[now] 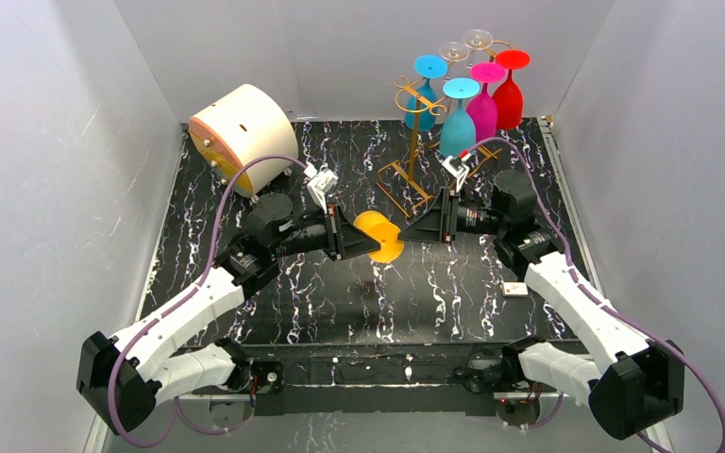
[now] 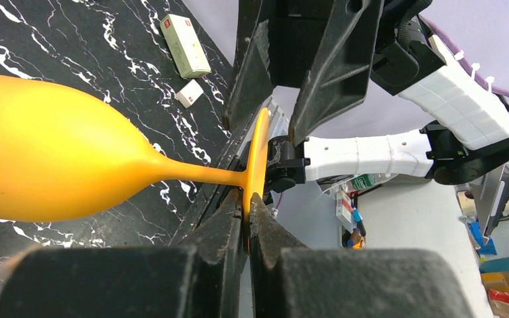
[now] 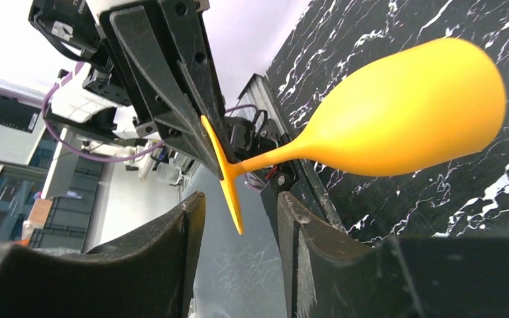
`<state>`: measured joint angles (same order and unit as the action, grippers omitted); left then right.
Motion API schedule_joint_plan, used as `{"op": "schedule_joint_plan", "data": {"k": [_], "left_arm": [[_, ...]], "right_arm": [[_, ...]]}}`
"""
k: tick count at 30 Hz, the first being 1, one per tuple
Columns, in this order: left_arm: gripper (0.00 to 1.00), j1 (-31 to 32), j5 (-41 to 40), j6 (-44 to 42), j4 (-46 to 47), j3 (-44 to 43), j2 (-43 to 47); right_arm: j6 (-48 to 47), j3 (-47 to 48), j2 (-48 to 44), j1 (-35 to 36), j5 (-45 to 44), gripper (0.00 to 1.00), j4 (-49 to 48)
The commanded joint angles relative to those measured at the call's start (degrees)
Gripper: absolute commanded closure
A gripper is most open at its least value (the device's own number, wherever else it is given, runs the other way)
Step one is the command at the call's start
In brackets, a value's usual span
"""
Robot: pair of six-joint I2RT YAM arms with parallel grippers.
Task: Take the wine glass off the wine glass rack
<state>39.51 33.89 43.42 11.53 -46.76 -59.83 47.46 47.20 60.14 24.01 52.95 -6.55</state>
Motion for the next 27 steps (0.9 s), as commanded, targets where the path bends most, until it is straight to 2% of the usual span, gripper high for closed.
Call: {"op": "schedule_joint_plan", "data": {"k": [1, 4, 7, 9, 12, 15, 17, 18, 20, 22, 23, 25, 27], "left_arm": [[1.00, 0.2, 0.5, -0.5, 2.5, -0.1, 0.9], [1.00, 0.2, 0.4, 0.6, 4.6, 0.5, 1.2], [1.00, 0.2, 0.7, 1.4, 5.8, 0.7, 1.2], [1.00, 0.2, 0.7, 1.2, 5.1, 0.5, 1.3], [1.00, 0.2, 0.2, 0.1, 3.3, 0.3, 2.1], [1.00, 0.2, 0.1, -0.7, 0.4, -0.5, 2.4], [0.99, 0.2, -1.0, -3.6, -6.3, -3.2, 1.6], [0.88, 0.2, -3.3, -5.7, -12.2, -5.4, 1.1], [0.46, 0.1, -7.9, -8.0, -19.4, -9.0, 0.6], [0.12, 0.1, -13.8, -9.4, -23.5, -11.7, 1.7], [0.03, 0.0, -16.7, -9.8, -25.0, -12.5, 2.5], [0.02, -0.2, -25.7, -11.4, -30.9, -15.1, 3.4], [0.02, -1.1, -30.4, -12.7, -36.8, -18.0, 3.1]], "right_arm": [[-2.1, 2.1, -1.0, 1.8, 3.4, 0.49, -0.5], [-2.5, 1.8, -0.6, 3.6, 3.3, 0.56, -1.4], [-2.1, 1.8, 0.1, 5.6, 2.1, 0.76, -3.0], [-1.8, 1.5, 0.2, 6.2, 1.8, 0.81, -4.6], [-2.8, 1.2, -0.5, 6.3, 0.4, 0.98, -5.4], [-0.7, -0.9, -1.5, 6.4, 0.9, 0.99, -11.2], [-1.5, -1.4, -1.9, 6.6, 0.6, 0.99, -12.2], [-3.1, -1.7, -2.4, 6.9, 0.1, 0.99, -11.6], [-6.9, -2.5, -3.1, 7.4, -0.7, 0.99, -10.8], [-11.1, -3.4, -3.8, 7.9, -1.1, 0.99, -9.8], [-13.9, -3.6, -3.9, 8.1, -1.2, 0.99, -8.8], [-21.3, -4.1, -4.1, 9.0, -2.2, 0.99, -5.9], [-28.6, -4.4, -3.9, 10.3, -2.8, 0.99, -2.5]]}}
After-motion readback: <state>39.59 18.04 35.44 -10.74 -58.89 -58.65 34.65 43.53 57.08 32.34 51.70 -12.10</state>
